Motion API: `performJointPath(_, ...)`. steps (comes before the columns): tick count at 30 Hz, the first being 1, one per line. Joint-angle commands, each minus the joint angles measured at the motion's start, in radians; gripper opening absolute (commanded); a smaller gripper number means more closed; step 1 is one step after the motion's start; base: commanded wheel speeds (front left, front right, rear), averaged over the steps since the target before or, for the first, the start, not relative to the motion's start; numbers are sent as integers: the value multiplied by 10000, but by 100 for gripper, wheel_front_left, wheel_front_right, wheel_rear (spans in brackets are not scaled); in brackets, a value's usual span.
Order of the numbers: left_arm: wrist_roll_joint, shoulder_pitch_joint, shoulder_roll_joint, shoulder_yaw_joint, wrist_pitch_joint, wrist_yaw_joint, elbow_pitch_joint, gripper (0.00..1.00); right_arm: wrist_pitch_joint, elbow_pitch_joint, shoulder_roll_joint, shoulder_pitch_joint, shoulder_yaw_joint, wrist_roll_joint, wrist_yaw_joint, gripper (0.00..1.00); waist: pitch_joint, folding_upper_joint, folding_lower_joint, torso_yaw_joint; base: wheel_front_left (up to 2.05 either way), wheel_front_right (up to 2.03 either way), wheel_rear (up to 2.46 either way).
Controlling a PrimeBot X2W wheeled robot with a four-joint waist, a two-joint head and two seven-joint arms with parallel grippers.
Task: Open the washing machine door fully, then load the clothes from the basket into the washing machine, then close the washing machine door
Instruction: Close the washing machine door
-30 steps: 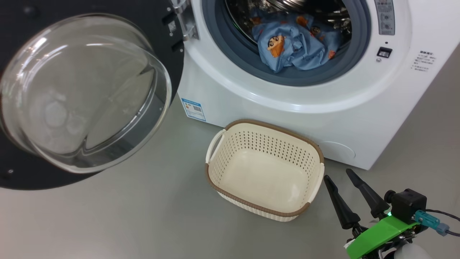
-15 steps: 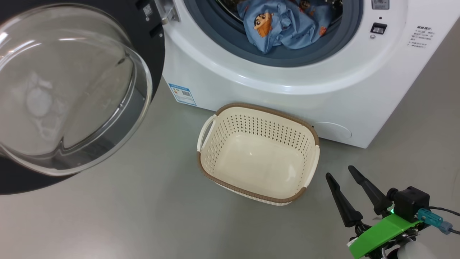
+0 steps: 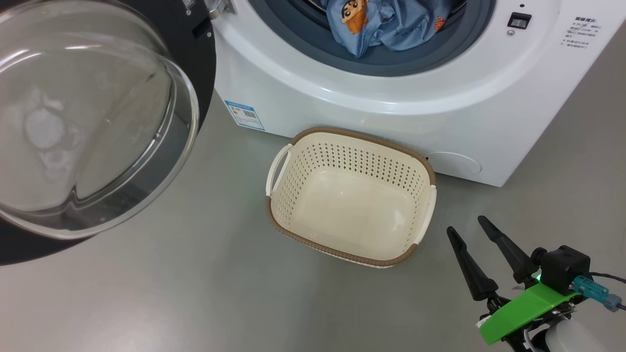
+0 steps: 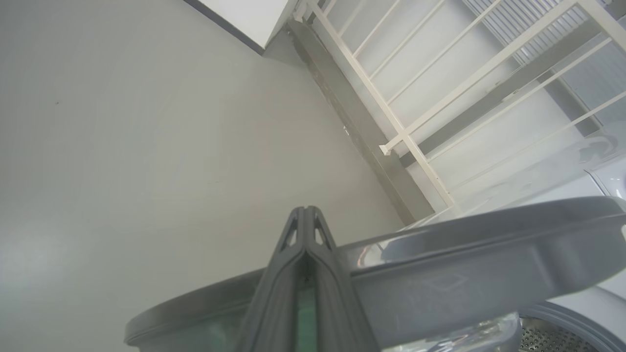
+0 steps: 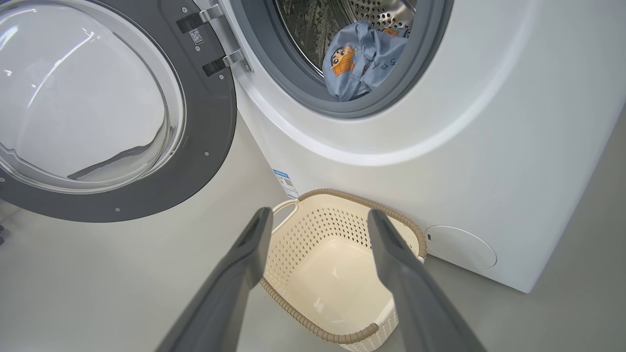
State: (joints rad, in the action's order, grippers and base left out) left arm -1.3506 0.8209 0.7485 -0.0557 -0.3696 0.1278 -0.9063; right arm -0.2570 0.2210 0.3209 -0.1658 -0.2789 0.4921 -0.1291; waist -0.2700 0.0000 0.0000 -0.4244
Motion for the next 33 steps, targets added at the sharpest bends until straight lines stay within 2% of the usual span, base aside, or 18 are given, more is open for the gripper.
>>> performJointPath(1,-84,199,694,-191,-102,29,195,0,-48,-242,89,-120,-215,-129,-16,100,-14,0,0,-6,0,0,0)
performJointPath(15,-789,-191,585,242,-1605,29,804,0,-48,-124,-71,-150,-194,-107,-16,100,310,0,0,-113,0,0,0)
performJointPath(33,-1836,-1388,626,491,-3376,29,2523,0,-48,-71,-292,272,15,-45,-16,100,1078,0,0,-369,0,0,0)
